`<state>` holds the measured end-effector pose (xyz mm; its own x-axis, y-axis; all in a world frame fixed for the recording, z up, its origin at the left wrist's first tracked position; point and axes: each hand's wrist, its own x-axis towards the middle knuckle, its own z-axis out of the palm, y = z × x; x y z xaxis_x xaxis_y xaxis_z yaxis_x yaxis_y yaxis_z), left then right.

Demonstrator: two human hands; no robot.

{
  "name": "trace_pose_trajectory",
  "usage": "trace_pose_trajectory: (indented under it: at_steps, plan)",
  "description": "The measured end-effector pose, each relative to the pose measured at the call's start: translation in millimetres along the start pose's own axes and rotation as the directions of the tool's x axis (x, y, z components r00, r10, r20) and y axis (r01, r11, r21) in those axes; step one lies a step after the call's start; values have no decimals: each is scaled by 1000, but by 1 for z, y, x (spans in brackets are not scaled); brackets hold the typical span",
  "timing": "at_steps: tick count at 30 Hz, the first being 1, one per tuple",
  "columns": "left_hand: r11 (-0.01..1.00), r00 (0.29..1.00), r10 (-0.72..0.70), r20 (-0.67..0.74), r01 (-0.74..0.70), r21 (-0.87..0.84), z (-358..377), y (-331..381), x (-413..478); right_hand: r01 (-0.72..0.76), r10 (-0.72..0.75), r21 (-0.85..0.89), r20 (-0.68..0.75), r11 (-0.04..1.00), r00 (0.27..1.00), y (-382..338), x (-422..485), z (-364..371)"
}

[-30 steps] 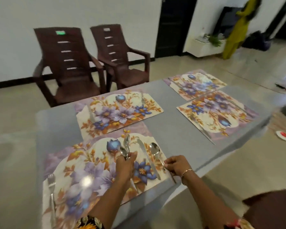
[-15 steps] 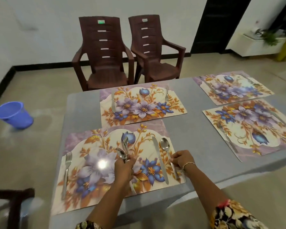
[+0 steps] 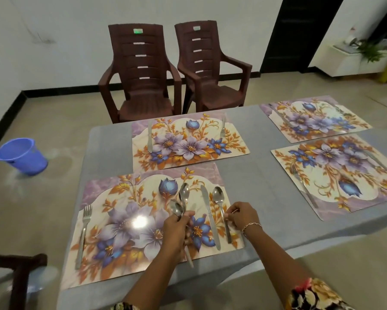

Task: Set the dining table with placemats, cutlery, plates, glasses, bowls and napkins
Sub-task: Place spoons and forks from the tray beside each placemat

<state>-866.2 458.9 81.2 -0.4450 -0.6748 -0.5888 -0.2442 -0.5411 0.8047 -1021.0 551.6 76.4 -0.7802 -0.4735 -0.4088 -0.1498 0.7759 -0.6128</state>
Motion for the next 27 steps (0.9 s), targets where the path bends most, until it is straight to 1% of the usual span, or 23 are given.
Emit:
trace_pose_trajectory:
  at_steps: [2, 4, 6, 8, 10, 13, 15, 19, 20, 21, 24, 27]
  plan:
    - [998, 996, -8, 84, 13, -59, 14, 3, -8, 9, -15, 164, 34, 986, 999, 0, -8, -8]
    - [999, 994, 19, 109, -14, -44, 33, 5, -16, 15, -47, 341, 87, 940, 995, -1, -19, -20]
    - [1000, 990, 24, 141, -24, -1, 55, 8, -27, 31, -91, 425, 122, 905, 988, 1, -31, -33]
    - [1000, 983, 19, 182, -17, -13, 75, 9, -30, 41, -121, 470, 140, 881, 983, 4, -41, -46]
    - [999, 974, 8, 225, 0, -36, 99, 9, -35, 45, -112, 521, 98, 852, 989, 16, -47, -63]
    - [997, 954, -23, 300, 43, -62, 137, 6, -43, 75, -67, 552, -36, 831, 997, 42, -50, -92]
    - [994, 939, -50, 340, 79, -71, 162, 3, -47, 98, -55, 565, -92, 819, 994, 59, -52, -111]
    - [990, 909, -87, 408, 124, -66, 210, 1, -52, 132, -122, 545, -55, 828, 991, 84, -55, -142]
    - [989, 907, -89, 412, 130, -71, 222, 2, -51, 144, -129, 532, -65, 835, 990, 89, -54, -148]
    - [988, 907, -87, 412, 131, -80, 235, 2, -49, 153, -121, 522, -94, 839, 988, 95, -51, -155]
    - [989, 907, -86, 413, 128, -75, 271, 4, -45, 136, -35, 487, -210, 863, 977, 113, -32, -177]
    - [992, 905, -76, 418, 112, -62, 304, 5, -36, 118, -36, 442, -190, 889, 981, 130, -6, -201]
